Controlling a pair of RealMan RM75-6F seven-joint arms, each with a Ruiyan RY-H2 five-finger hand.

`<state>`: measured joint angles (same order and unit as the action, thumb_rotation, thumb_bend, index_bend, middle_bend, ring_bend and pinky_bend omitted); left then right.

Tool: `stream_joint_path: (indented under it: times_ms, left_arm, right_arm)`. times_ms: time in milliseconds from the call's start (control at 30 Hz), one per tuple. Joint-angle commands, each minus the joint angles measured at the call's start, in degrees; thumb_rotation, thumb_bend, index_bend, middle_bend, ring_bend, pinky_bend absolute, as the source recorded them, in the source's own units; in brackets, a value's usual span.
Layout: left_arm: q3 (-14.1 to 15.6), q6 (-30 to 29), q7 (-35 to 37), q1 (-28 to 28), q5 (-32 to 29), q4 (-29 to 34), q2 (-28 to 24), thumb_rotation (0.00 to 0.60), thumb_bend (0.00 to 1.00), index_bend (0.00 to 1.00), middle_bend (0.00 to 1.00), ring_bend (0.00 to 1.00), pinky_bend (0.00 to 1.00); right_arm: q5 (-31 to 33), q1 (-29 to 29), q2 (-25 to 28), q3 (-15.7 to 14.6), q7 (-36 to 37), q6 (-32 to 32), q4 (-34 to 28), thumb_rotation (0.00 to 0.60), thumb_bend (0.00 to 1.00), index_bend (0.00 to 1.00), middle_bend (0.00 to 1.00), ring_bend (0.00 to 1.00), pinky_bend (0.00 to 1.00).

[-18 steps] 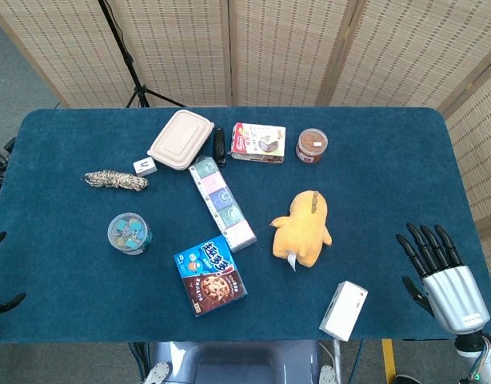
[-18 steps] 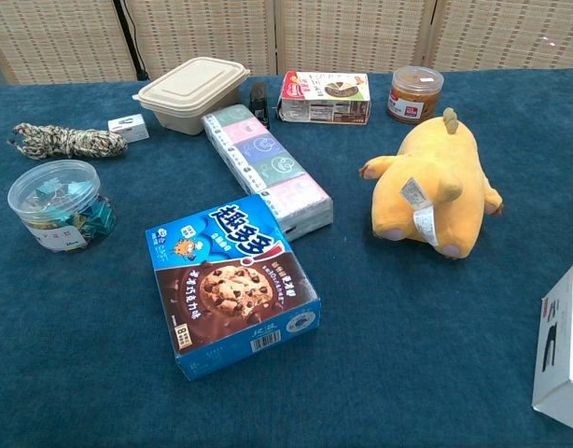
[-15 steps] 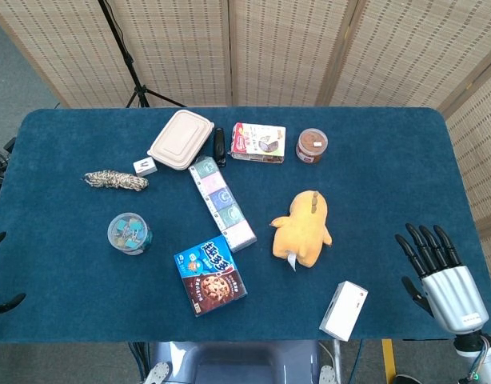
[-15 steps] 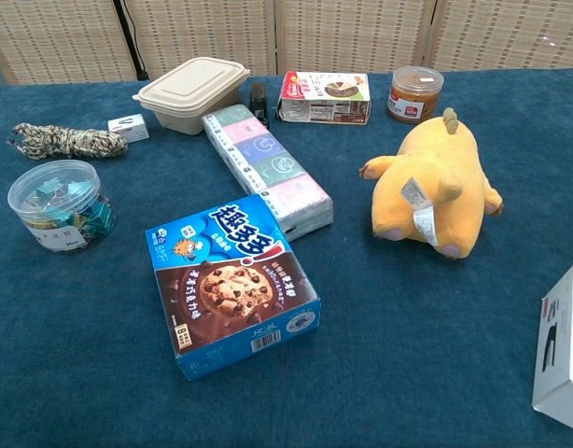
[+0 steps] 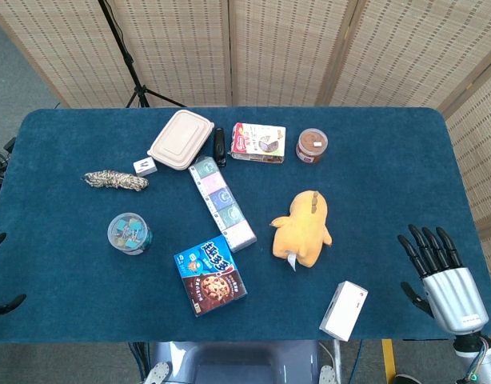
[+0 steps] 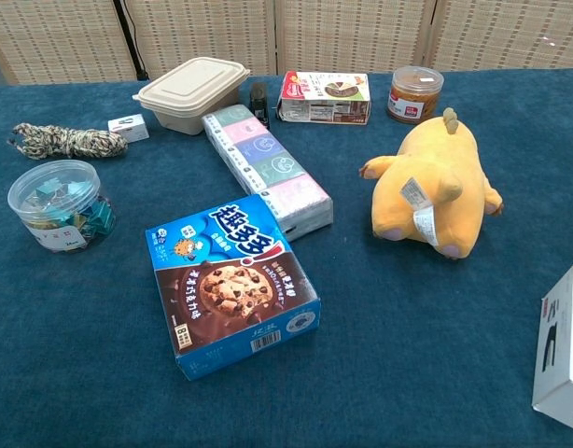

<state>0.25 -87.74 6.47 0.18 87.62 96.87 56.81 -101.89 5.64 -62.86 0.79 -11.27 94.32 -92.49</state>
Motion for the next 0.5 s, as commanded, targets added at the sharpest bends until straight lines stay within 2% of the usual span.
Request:
stream_joint_path:
  times_ms: [33,100,200,267,500]
  left_arm:
    - [0.06,0.01,-0.14,0.0,0.11,0.03,0.06,0.6,0.0,0.0,0.0,0.0,0.0]
    - [0.07,0.05,-0.27,-0.01,0.1,0.02,0.11,0.6,0.0,0.0,0.0,0.0,0.0]
    - [0.02,0.15,-0.29,-0.06,-0.01,0.03,0.13,0.6,0.0,0.0,0.0,0.0,0.0]
    - [-0.01,0.14,-0.33,-0.08,-0.03,0.03,0.14,0.6,0.0,0.0,0.0,0.0,0.0]
    - [-0.28,0.01,-0.36,-0.03,-0.5,0.0,0.14,0.6,0.0,0.0,0.0,0.0,0.0]
  right_arm:
    - [1.94,-0.62,-0.59,0.46,1.09,0.06,-1.14,0.292,0.15,0.0,0.0,0.0,0.0]
    - [3.54,-0.98,-0.73,0.68,2.15,-0.23,-2.28,0.156,0.03,0.0,0.0,0.0,0.0]
    - [4.91,-1.3,-0.42,0.69,3.31,-0.83,-3.66,0.053,0.0,0.0,0.0,0.0,0.0]
    - [5.14,-1.39,-0.19,0.61,3.94,-1.07,-4.19,0.017,0.0,0.0,0.0,0.0,0.0]
    - [2.47,0.02,0.33,-0.11,7.72,-2.86,-4.3,0.012,0.0,0.0,0.0,0.0,0.0]
